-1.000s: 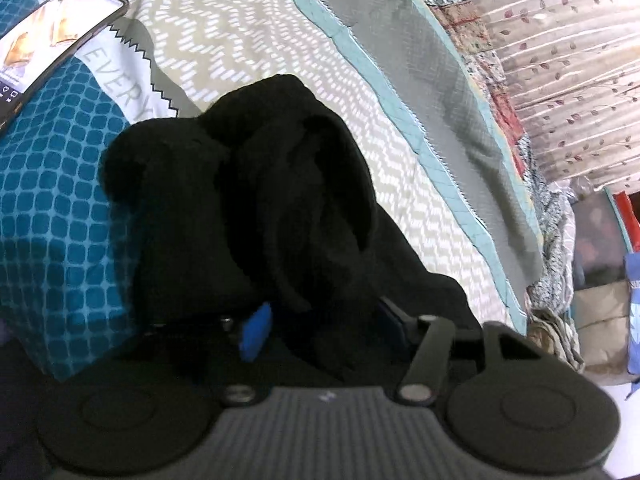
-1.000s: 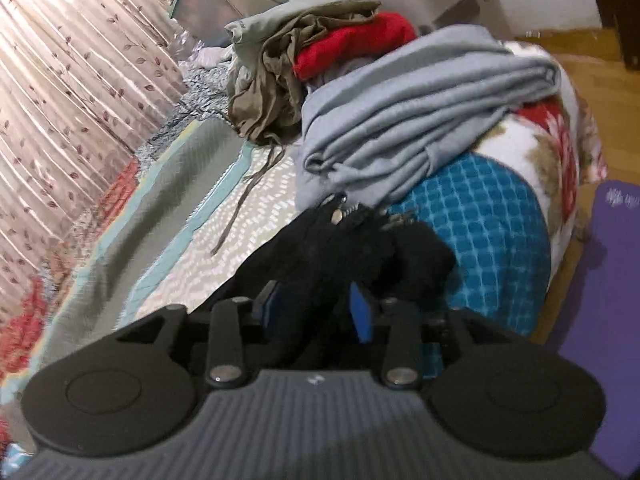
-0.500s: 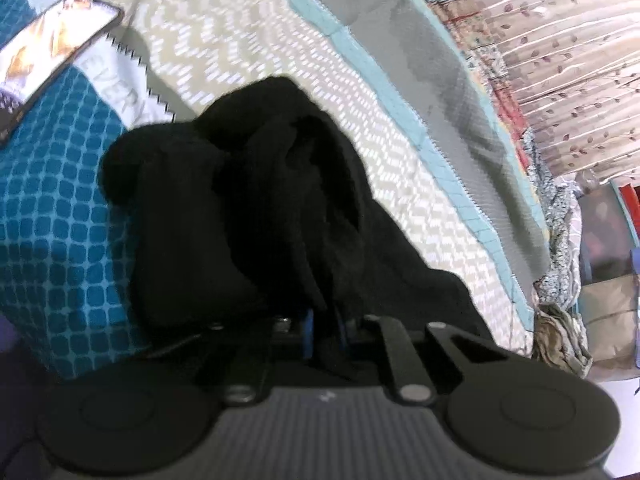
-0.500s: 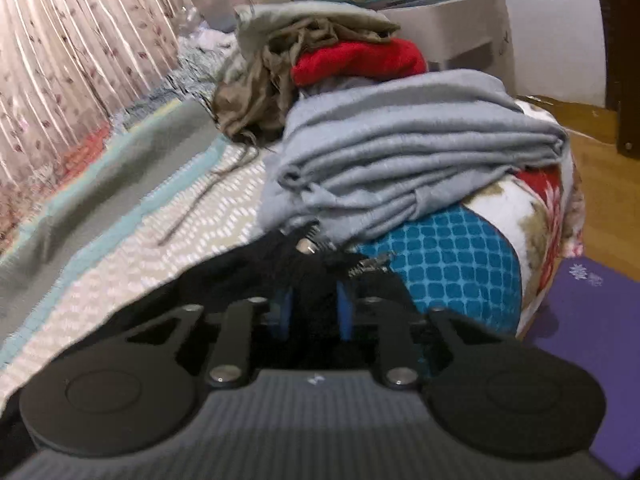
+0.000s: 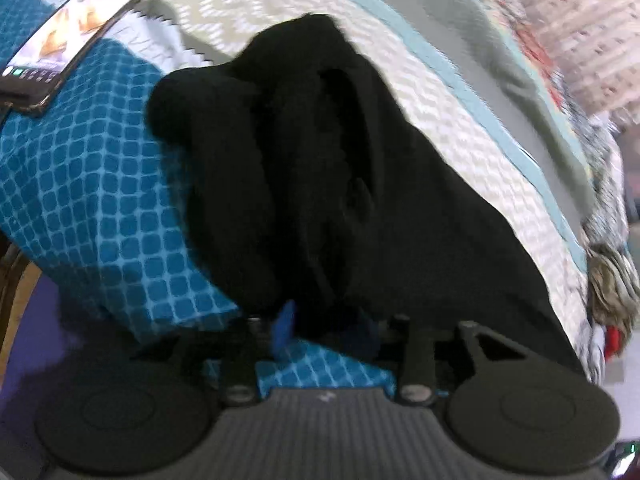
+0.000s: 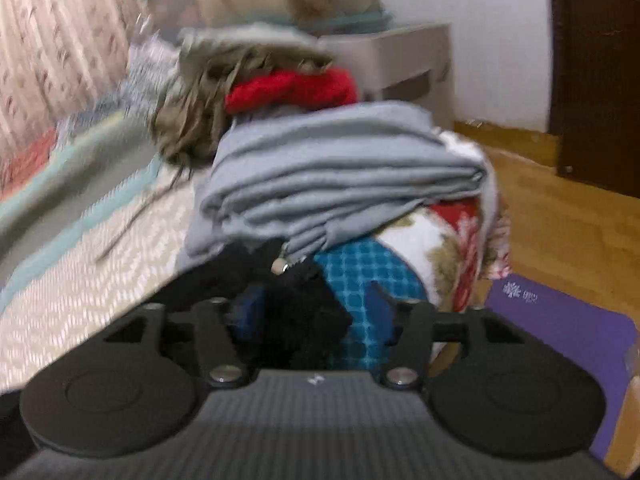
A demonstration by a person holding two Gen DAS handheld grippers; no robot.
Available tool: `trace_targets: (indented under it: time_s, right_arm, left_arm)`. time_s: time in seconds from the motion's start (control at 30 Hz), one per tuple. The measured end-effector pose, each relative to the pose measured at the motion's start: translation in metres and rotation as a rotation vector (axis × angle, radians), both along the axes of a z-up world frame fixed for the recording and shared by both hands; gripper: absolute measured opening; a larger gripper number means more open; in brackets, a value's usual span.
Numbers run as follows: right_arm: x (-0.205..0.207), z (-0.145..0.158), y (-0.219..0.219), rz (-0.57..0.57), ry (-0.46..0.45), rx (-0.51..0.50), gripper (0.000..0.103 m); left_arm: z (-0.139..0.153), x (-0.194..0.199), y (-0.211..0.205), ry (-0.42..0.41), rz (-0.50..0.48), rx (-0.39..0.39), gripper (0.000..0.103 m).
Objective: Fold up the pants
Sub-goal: 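Lower the folded pants and open both grippers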
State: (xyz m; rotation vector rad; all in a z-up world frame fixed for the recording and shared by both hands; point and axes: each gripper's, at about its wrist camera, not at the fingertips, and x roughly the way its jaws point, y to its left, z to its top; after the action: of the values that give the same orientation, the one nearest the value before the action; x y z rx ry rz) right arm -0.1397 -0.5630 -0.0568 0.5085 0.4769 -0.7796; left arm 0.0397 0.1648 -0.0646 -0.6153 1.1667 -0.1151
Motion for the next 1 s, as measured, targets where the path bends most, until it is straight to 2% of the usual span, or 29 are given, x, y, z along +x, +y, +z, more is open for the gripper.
trace_targets:
  time_s: [0.03, 0.1, 0.17, 0.23, 0.27, 0.4, 0.5, 0.57, 0.6, 0.67, 0.7, 0.8, 0.9, 0.93, 0.97, 1.0]
  right_arm:
    - [-0.003, 0.003, 0.001, -0.011, -0.016, -0.004, 0.064]
    - [-0.007, 0.007, -0.001, -0.034, -0.033, 0.003, 0.065]
    - [-0.012, 0.009, 0.000, -0.049, -0.077, 0.028, 0.065]
    - [-0.012, 0.013, 0.005, -0.041, -0.110, 0.040, 0.065]
    - [-0.010, 0.014, 0.009, -0.032, -0.117, 0.039, 0.065]
    - [0.005, 0.020, 0.038, 0.047, -0.156, 0.049, 0.065]
    - [0.024, 0.023, 0.074, 0.203, -0.170, 0.077, 0.065]
    - [0.039, 0.023, 0.104, 0.330, -0.175, 0.107, 0.065]
    - [0.047, 0.022, 0.123, 0.412, -0.167, 0.122, 0.065]
    - [0.064, 0.019, 0.160, 0.565, -0.138, 0.155, 0.065]
    - [0.072, 0.015, 0.181, 0.653, -0.118, 0.169, 0.064]
    - [0.088, 0.004, 0.225, 0.801, -0.042, 0.183, 0.063]
    - [0.098, -0.018, 0.245, 0.865, 0.060, 0.241, 0.064]
    - [0.100, -0.028, 0.247, 0.862, 0.091, 0.253, 0.065]
    - [0.097, -0.032, 0.249, 0.862, 0.077, 0.237, 0.065]
    - [0.095, -0.032, 0.251, 0.866, 0.067, 0.218, 0.065]
  left_arm:
    - [0.005, -0.003, 0.001, -0.017, -0.018, 0.008, 0.049]
    - [0.022, -0.010, 0.007, -0.084, -0.047, 0.037, 0.049]
    - [0.042, -0.015, 0.019, -0.169, -0.040, 0.035, 0.053]
    - [0.058, -0.018, 0.035, -0.250, 0.017, 0.041, 0.070]
    - [0.064, -0.016, 0.043, -0.279, 0.055, 0.044, 0.074]
    - [0.064, 0.008, 0.053, -0.286, 0.110, 0.001, 0.076]
    - [0.045, 0.029, 0.049, -0.255, 0.126, 0.033, 0.079]
    - [0.028, 0.042, 0.047, -0.219, 0.132, -0.023, 0.079]
    - [0.020, 0.047, 0.048, -0.203, 0.140, -0.041, 0.073]
    - [0.010, 0.051, 0.047, -0.197, 0.145, -0.041, 0.037]
    - [0.006, 0.052, 0.047, -0.189, 0.140, -0.040, 0.009]
    - [0.015, 0.037, 0.051, -0.233, 0.154, -0.015, 0.009]
    - [0.029, 0.010, 0.060, -0.290, 0.157, 0.026, 0.009]
    - [0.027, 0.005, 0.062, -0.282, 0.160, 0.031, 0.011]
    - [0.020, 0.001, 0.061, -0.255, 0.156, 0.046, 0.014]
    - [0.011, 0.000, 0.059, -0.223, 0.148, 0.068, 0.023]
